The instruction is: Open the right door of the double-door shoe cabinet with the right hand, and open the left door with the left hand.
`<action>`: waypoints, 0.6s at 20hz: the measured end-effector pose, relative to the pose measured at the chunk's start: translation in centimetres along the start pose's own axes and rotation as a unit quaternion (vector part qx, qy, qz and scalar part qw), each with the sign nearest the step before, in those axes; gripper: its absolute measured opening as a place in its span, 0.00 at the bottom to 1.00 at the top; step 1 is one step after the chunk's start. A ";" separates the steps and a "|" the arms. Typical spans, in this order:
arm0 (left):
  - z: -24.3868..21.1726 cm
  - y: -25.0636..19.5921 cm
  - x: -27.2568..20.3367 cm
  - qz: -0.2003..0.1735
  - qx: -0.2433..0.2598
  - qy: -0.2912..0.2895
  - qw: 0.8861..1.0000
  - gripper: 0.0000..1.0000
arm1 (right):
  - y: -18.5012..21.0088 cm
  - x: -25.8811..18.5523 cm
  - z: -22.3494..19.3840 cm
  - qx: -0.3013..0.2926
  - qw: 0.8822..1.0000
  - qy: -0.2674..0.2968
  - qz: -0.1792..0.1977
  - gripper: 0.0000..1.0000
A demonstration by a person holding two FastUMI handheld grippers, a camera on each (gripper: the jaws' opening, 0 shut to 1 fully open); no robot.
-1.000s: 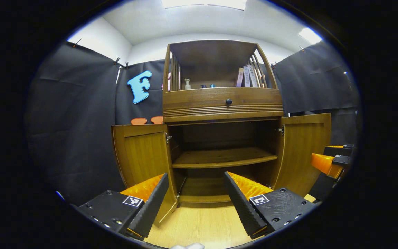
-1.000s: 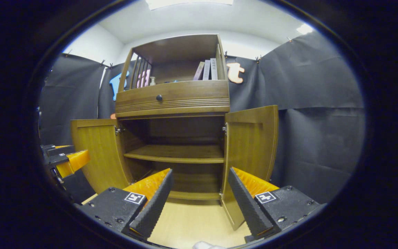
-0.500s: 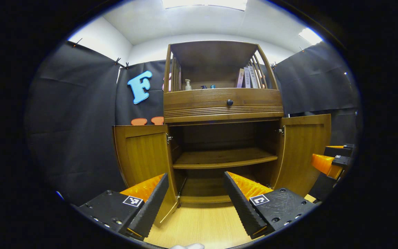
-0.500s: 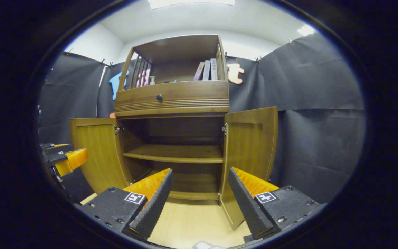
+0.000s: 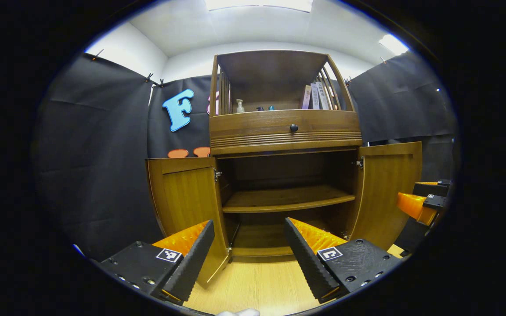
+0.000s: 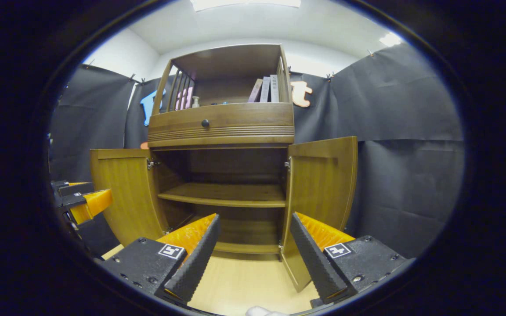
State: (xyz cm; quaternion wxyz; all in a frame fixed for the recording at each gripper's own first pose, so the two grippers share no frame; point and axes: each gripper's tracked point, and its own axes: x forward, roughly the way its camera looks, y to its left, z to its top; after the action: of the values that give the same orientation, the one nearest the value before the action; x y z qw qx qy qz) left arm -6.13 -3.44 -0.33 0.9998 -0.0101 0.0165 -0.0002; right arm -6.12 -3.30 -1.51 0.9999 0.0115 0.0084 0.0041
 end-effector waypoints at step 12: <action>-0.1 0.8 0.1 0.019 0.001 0.007 1.000 0.96 | 1.1 1.6 0.1 0.000 1.000 0.006 0.023 1.00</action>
State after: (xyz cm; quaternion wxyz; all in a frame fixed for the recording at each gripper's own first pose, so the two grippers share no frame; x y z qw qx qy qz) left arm -6.08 -2.64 -0.42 0.9995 -0.0087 0.0237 0.0185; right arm -4.49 -2.15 -1.42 0.9995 0.0116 0.0144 0.0271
